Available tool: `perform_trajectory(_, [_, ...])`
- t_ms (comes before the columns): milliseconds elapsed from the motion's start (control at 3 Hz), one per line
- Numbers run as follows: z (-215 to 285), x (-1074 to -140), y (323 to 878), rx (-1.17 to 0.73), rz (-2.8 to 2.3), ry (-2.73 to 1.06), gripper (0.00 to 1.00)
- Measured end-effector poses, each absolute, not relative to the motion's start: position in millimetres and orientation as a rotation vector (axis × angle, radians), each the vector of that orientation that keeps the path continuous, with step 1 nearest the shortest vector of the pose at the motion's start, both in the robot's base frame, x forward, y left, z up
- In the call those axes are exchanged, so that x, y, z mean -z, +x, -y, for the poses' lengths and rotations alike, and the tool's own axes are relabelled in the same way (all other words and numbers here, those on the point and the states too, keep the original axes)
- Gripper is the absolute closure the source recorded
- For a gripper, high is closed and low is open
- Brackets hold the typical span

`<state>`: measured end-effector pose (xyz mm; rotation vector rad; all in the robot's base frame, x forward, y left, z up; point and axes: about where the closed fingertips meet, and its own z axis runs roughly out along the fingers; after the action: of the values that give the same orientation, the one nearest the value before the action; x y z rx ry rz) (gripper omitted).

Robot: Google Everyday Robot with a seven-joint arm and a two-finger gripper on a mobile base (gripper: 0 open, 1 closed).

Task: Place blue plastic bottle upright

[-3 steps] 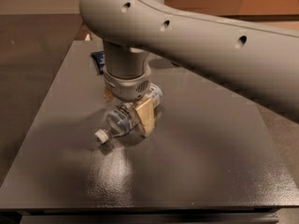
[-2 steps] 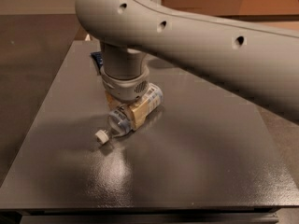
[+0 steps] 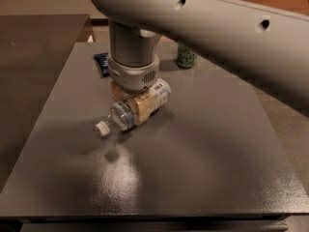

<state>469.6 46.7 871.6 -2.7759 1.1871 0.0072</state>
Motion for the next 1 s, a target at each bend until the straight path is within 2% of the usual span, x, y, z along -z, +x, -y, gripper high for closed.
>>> perform_trajectory(333, [-43.6,-909.9,478.8,-0.078,-1.297,-2.615,1.0])
perform_trajectory(1000, [-28.9,-972.4,487.7,-0.381,-1.484,-2.127,1.0])
